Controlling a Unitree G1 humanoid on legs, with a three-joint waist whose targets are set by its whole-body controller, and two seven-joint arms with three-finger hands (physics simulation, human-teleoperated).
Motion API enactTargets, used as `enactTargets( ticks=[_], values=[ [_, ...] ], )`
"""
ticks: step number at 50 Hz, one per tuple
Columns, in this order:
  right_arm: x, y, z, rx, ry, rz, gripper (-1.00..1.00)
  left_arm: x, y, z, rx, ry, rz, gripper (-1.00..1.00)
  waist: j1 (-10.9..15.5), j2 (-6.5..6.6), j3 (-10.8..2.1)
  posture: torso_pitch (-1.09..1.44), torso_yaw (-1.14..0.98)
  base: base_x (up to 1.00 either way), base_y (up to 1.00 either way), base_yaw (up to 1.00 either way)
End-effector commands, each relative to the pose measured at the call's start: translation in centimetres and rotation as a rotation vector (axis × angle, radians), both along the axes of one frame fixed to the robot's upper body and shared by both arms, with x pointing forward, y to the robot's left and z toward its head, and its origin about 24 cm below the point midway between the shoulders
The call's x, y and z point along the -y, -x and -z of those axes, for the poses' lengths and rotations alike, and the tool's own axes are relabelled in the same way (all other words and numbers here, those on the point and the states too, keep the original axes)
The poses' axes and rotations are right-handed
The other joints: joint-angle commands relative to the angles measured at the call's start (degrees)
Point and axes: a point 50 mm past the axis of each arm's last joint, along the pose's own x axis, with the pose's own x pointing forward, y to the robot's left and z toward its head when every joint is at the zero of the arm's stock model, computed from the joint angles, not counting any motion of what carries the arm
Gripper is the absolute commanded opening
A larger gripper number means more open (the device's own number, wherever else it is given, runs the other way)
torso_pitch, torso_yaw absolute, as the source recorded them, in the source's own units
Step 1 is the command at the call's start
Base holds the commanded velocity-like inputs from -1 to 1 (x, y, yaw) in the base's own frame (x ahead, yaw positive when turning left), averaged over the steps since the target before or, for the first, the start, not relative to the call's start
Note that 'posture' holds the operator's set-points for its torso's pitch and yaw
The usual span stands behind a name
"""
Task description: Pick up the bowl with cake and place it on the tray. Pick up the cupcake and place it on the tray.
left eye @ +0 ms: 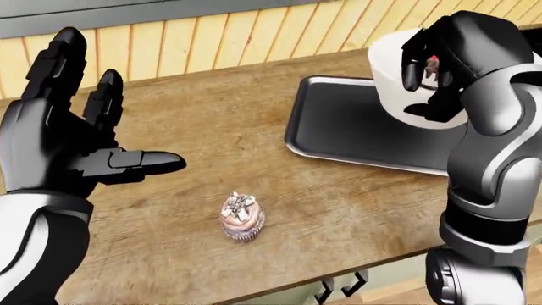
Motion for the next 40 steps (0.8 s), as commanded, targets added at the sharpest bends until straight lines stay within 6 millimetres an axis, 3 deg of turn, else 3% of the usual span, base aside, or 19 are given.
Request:
enactTargets(
  ticks=[1,15,23,29,31,34,37,40],
  values=[
    [-0.2,0.9,-1.6,0.134,0.024,0.005,-1.00,-0.1,0.3,-0.9,0.061,-0.008,-0.009,1.00,0.07,-0.28,-1.52,0.00,0.00,0.00,0.00,0.00],
    [0.3,-0.9,0.9,0.082,-0.018,0.011,-1.00,-0.2,0.0,-0.5,0.059,-0.007,-0.010,1.00,0.34,-0.33,-1.83,0.00,0.00,0.00,0.00,0.00],
    [0.4,-1.0,1.4,0.069,-0.020,0.015,-1.00,-0.1,0.2,-0.7,0.060,-0.008,-0.009,1.00,0.38,-0.63,-2.09,0.00,0.00,0.00,0.00,0.00],
    [0.5,-0.9,1.8,0.059,-0.022,0.016,-0.82,-0.1,0.4,-0.8,0.062,-0.008,-0.010,1.00,0.43,-0.70,-2.11,0.00,0.00,0.00,0.00,0.00],
    [0.6,-1.0,2.1,0.050,-0.025,0.015,-0.59,-0.1,0.4,-0.9,0.062,-0.007,-0.011,1.00,0.44,-0.71,-2.13,0.00,0.00,0.00,0.00,0.00],
    [0.6,-1.1,2.3,0.045,-0.027,0.014,-0.47,-0.2,0.5,-1.2,0.065,-0.008,-0.012,1.00,0.43,-0.75,-2.10,0.00,0.00,0.00,0.00,0.00],
    [0.6,-1.0,2.3,0.038,-0.027,0.012,-0.10,-0.2,0.7,-1.3,0.067,-0.008,-0.014,1.00,0.40,-0.82,-2.09,0.00,0.00,0.00,0.00,0.00],
    [0.6,-1.0,2.4,0.032,-0.028,0.009,-0.01,-0.3,0.5,-1.2,0.068,-0.006,-0.015,1.00,0.43,-0.91,-2.06,0.00,0.00,0.00,0.00,0.00]
  ],
)
